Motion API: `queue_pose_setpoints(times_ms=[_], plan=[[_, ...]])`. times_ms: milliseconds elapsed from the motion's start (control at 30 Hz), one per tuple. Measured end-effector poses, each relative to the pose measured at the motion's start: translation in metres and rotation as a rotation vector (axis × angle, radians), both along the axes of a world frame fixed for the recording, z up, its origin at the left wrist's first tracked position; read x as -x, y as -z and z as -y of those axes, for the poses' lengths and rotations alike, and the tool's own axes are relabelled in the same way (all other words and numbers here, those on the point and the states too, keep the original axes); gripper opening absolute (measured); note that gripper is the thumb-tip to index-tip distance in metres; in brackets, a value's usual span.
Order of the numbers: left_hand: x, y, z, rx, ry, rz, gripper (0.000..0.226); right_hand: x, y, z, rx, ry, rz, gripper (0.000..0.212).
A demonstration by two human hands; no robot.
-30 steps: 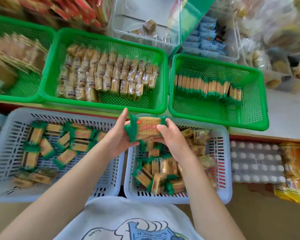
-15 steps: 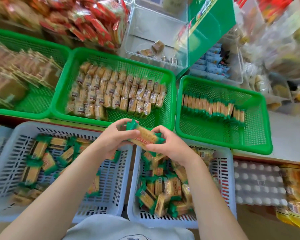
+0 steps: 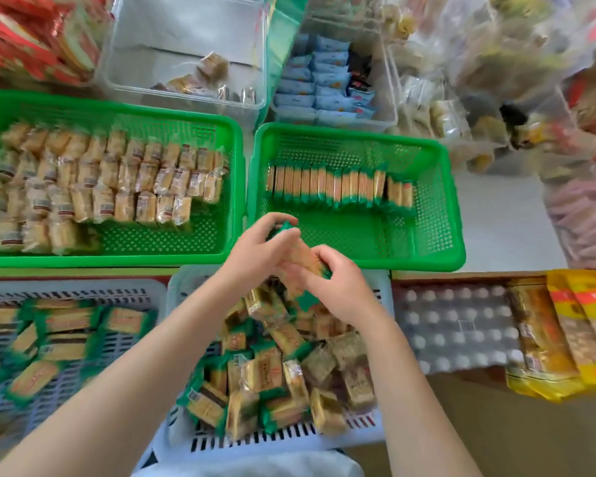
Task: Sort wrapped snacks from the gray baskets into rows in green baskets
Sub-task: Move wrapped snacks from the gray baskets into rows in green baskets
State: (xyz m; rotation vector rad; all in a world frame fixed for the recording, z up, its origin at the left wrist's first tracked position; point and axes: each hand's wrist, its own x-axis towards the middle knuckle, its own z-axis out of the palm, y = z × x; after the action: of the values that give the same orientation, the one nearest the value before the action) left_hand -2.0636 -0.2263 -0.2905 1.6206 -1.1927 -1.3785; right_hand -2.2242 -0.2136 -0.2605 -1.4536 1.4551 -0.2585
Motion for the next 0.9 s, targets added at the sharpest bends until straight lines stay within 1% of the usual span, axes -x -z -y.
queue_pose_setpoints(times_ms=[33,67,100,133,167,233,333,400,467,533,600,633,767,900], plan=[[0.013,0.009,0.008,0.048,-0.037,0.065,0.024,0.018,0.003,0.006,0.064,0.080,-0.009,0.023],[0.022,0.021,0.015,0.096,-0.080,0.204,0.030,0.036,0.007,0.013,0.120,0.176,-0.018,0.021],[0.027,0.034,0.019,0.105,-0.116,0.384,0.039,0.053,0.010,0.020,0.165,0.272,-0.032,0.021],[0.028,0.045,0.019,0.072,-0.141,0.554,0.050,0.068,0.013,0.027,0.199,0.349,-0.047,0.021],[0.026,0.056,0.017,0.013,-0.134,0.685,0.062,0.081,0.016,0.036,0.213,0.396,-0.064,0.021],[0.021,0.075,0.008,-0.069,-0.048,0.819,0.081,0.093,0.024,0.056,0.202,0.401,-0.093,0.022],[0.012,0.088,-0.005,-0.052,0.083,0.872,0.089,0.075,0.045,0.090,0.083,0.245,-0.121,0.027],[0.006,0.089,-0.007,-0.046,0.127,0.885,0.089,0.046,0.066,0.109,-0.010,0.105,-0.150,0.032],[0.000,0.090,-0.008,-0.039,0.153,0.901,0.089,0.014,0.090,0.122,-0.047,-0.001,-0.225,0.038],[-0.004,0.093,-0.010,-0.039,0.173,0.906,0.089,-0.013,0.110,0.130,-0.051,-0.034,-0.329,0.048],[-0.005,0.095,-0.011,-0.060,0.187,0.906,0.089,-0.029,0.124,0.134,-0.051,-0.029,-0.383,0.055],[-0.004,0.096,-0.011,-0.065,0.189,0.911,0.089,-0.034,0.129,0.134,-0.056,-0.039,-0.382,0.056],[-0.004,0.100,-0.011,-0.052,0.187,0.916,0.089,-0.042,0.142,0.134,-0.087,-0.141,-0.364,0.039],[-0.005,0.100,-0.011,-0.045,0.191,0.913,0.089,-0.042,0.141,0.134,-0.130,-0.156,-0.365,0.035]])
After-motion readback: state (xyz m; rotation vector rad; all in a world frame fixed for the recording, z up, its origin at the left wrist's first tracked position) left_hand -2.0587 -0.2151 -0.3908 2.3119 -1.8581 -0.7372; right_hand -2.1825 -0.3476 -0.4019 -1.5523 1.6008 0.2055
